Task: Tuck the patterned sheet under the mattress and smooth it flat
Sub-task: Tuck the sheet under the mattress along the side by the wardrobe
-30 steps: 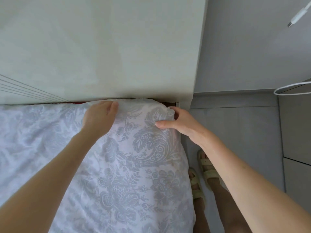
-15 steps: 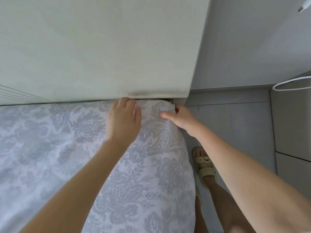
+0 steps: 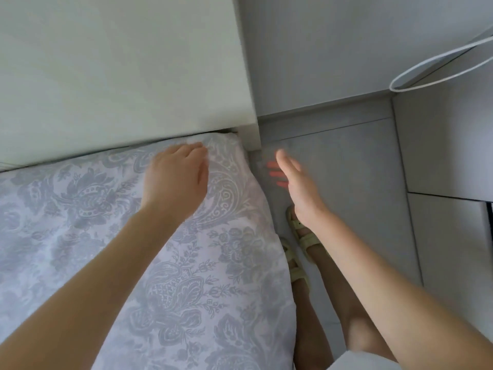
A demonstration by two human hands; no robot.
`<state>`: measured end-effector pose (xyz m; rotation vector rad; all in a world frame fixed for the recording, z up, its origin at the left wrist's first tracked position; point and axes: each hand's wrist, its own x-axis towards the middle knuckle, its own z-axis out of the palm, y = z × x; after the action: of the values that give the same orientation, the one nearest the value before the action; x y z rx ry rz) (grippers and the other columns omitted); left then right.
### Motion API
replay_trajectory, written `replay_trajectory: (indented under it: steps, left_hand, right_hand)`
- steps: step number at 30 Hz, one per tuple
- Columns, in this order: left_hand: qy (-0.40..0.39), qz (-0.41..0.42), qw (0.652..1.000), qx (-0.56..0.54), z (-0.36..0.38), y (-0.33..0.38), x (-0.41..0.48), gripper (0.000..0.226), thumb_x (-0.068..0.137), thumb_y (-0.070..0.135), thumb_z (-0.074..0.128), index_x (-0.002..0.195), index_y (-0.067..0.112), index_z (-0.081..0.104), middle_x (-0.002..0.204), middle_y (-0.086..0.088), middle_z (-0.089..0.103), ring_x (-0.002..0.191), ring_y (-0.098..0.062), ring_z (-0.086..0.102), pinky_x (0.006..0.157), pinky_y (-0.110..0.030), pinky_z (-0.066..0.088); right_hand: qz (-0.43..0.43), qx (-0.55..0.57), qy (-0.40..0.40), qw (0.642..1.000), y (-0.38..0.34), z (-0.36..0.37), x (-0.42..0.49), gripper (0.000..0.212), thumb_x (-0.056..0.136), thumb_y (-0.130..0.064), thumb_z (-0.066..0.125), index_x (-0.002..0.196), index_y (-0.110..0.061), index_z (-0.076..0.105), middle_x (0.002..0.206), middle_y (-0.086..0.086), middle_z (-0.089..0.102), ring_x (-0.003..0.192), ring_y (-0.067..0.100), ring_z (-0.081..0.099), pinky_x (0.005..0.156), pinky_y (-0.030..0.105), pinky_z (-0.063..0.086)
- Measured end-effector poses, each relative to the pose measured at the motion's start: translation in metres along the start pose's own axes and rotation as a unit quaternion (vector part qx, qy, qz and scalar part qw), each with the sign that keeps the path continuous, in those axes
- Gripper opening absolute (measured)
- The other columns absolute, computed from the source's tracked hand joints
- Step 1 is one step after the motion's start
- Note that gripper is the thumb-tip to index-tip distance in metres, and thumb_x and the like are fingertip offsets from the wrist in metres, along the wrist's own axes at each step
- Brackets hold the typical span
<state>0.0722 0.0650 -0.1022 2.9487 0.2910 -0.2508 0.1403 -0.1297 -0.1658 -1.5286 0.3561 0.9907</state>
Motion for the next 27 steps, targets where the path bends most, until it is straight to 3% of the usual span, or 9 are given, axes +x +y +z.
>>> replay_trajectory:
  steps: [2, 4, 7, 9, 11, 16, 20, 25, 27]
  left_hand:
    - [0.041, 0.085, 0.995, 0.009, -0.010, 0.015, 0.013, 0.035, 0.086, 0.017, 0.038, 0.093, 0.005, 0.070, 0.094, -0.010, 0.071, 0.086, -0.034, 0.065, 0.079, -0.040, 0.049]
    - [-0.002, 0.188, 0.982, 0.004, -0.007, 0.033, 0.032, 0.036, 0.082, 0.017, 0.037, 0.091, 0.008, 0.071, 0.088, -0.008, 0.071, 0.083, -0.032, 0.064, 0.079, -0.038, 0.051]
    - [-0.199, 0.263, 0.941, 0.076, 0.012, 0.059, 0.058, 0.042, 0.089, 0.023, 0.028, 0.098, 0.013, 0.068, 0.095, -0.006, 0.069, 0.091, -0.028, 0.062, 0.081, -0.035, 0.050]
    - [-0.325, 0.248, 0.895, 0.177, 0.029, 0.073, 0.073, 0.043, 0.098, 0.027, 0.023, 0.101, 0.013, 0.063, 0.104, -0.006, 0.066, 0.097, -0.026, 0.058, 0.080, -0.032, 0.044]
    - [-0.394, 0.241, 0.848, 0.260, 0.039, 0.084, 0.081, 0.049, 0.101, 0.033, 0.018, 0.109, 0.012, 0.062, 0.111, -0.007, 0.063, 0.103, -0.026, 0.056, 0.084, -0.035, 0.043]
    - [-0.403, 0.281, 0.784, 0.379, 0.057, 0.075, 0.086, 0.066, 0.099, 0.045, 0.008, 0.120, 0.013, 0.061, 0.121, -0.006, 0.060, 0.115, -0.026, 0.052, 0.101, -0.040, 0.037]
    - [-0.436, 0.269, 0.742, 0.433, 0.053, 0.086, 0.088, 0.065, 0.100, 0.045, 0.006, 0.120, 0.011, 0.058, 0.126, -0.012, 0.058, 0.121, -0.028, 0.049, 0.109, -0.043, 0.021]
    - [-0.485, 0.214, 0.728, 0.434, 0.045, 0.093, 0.095, 0.069, 0.099, 0.047, 0.002, 0.131, 0.009, 0.050, 0.138, -0.015, 0.049, 0.132, -0.029, 0.038, 0.114, -0.047, 0.009]
    - [-0.483, 0.217, 0.738, 0.419, 0.047, 0.094, 0.098, 0.072, 0.099, 0.049, 0.000, 0.126, 0.010, 0.054, 0.133, -0.015, 0.053, 0.129, -0.028, 0.042, 0.112, -0.046, 0.013]
  right_hand:
    - [0.010, 0.025, 0.016, 1.000, 0.027, -0.017, -0.025, 0.037, 0.096, -0.044, 0.038, 0.120, -0.022, 0.056, 0.119, 0.000, 0.063, 0.105, 0.010, 0.060, 0.097, 0.029, 0.043]
    - [0.029, 0.067, -0.010, 0.997, 0.050, -0.022, -0.047, 0.037, 0.096, -0.044, 0.032, 0.118, -0.026, 0.055, 0.123, 0.000, 0.062, 0.108, 0.007, 0.059, 0.095, 0.023, 0.044]
    - [0.065, 0.136, -0.089, 0.985, 0.074, -0.010, -0.067, 0.043, 0.090, -0.053, 0.033, 0.120, -0.031, 0.054, 0.128, -0.008, 0.059, 0.117, 0.001, 0.055, 0.096, 0.018, 0.043]
    - [0.067, 0.156, -0.112, 0.979, 0.084, 0.001, -0.070, 0.055, 0.088, -0.058, 0.037, 0.131, -0.026, 0.050, 0.136, -0.009, 0.053, 0.125, 0.001, 0.048, 0.107, 0.025, 0.036]
    - [0.063, 0.166, -0.115, 0.977, 0.088, 0.010, -0.066, 0.066, 0.086, -0.058, 0.038, 0.139, -0.018, 0.045, 0.140, -0.008, 0.050, 0.127, 0.001, 0.046, 0.112, 0.029, 0.031]
    - [0.060, 0.177, -0.078, 0.979, 0.095, 0.017, -0.056, 0.047, 0.098, -0.040, 0.033, 0.136, -0.017, 0.048, 0.135, -0.006, 0.054, 0.123, 0.002, 0.051, 0.110, 0.028, 0.035]
    - [0.070, 0.195, -0.080, 0.975, 0.097, 0.017, -0.053, 0.042, 0.101, -0.036, 0.031, 0.133, -0.018, 0.051, 0.131, -0.003, 0.057, 0.119, 0.005, 0.054, 0.102, 0.023, 0.042]
    - [0.147, 0.246, -0.203, 0.936, 0.081, 0.025, -0.035, 0.047, 0.096, -0.057, 0.027, 0.110, -0.032, 0.064, 0.110, -0.008, 0.068, 0.104, 0.007, 0.064, 0.093, 0.028, 0.048]
    - [0.166, 0.204, -0.230, 0.937, 0.074, 0.029, -0.017, 0.058, 0.090, -0.069, 0.025, 0.115, -0.033, 0.062, 0.114, -0.007, 0.067, 0.106, 0.007, 0.062, 0.097, 0.031, 0.046]
